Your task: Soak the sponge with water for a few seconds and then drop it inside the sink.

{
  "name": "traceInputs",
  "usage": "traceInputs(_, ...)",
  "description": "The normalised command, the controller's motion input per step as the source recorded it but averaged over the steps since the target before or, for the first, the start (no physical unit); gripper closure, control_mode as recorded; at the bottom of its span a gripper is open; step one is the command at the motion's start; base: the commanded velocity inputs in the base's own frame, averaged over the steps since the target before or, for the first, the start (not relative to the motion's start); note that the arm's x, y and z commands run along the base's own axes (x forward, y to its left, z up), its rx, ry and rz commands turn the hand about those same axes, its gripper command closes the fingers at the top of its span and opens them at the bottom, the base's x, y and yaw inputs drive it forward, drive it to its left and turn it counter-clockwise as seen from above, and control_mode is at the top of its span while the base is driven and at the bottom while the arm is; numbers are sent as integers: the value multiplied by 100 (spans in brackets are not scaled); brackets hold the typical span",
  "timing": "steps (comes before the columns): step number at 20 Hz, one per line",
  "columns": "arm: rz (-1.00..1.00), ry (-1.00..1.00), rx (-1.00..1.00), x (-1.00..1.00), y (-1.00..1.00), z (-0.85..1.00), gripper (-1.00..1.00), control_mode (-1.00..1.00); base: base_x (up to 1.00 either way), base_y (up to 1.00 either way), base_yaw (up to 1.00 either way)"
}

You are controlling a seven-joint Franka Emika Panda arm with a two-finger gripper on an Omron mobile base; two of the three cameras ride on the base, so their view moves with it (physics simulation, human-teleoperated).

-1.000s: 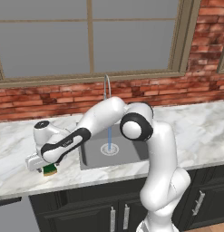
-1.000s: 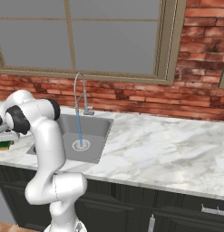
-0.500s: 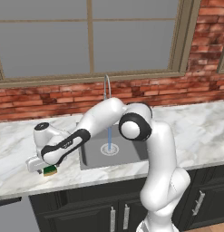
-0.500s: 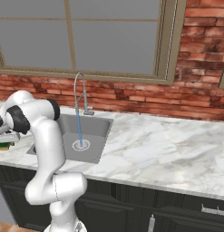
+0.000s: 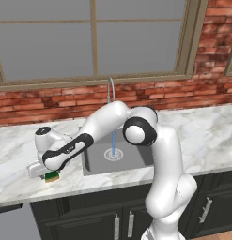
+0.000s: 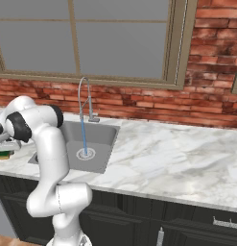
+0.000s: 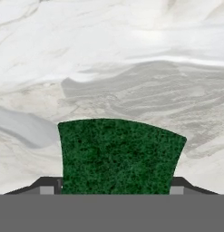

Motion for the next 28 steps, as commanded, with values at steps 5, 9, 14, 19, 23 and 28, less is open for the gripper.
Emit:
traceInputs(5, 0, 0, 0, 0, 0, 0, 100, -100, 0, 0, 0)
traceInputs(9, 0, 0, 0, 0, 0, 0, 100, -100, 0, 0, 0)
traceInputs(14, 0, 0, 2, 0, -8, -2, 100, -100, 0, 0, 0)
traceInputs(19, 0, -2, 16, -2, -48, 18, 100, -100, 0, 0, 0)
traceInputs(23, 0, -1, 14, -2, -54, 51, 100, -100, 0, 0, 0)
traceInputs(28, 0, -2, 12, -15, -49, 51, 100, -100, 0, 0, 0)
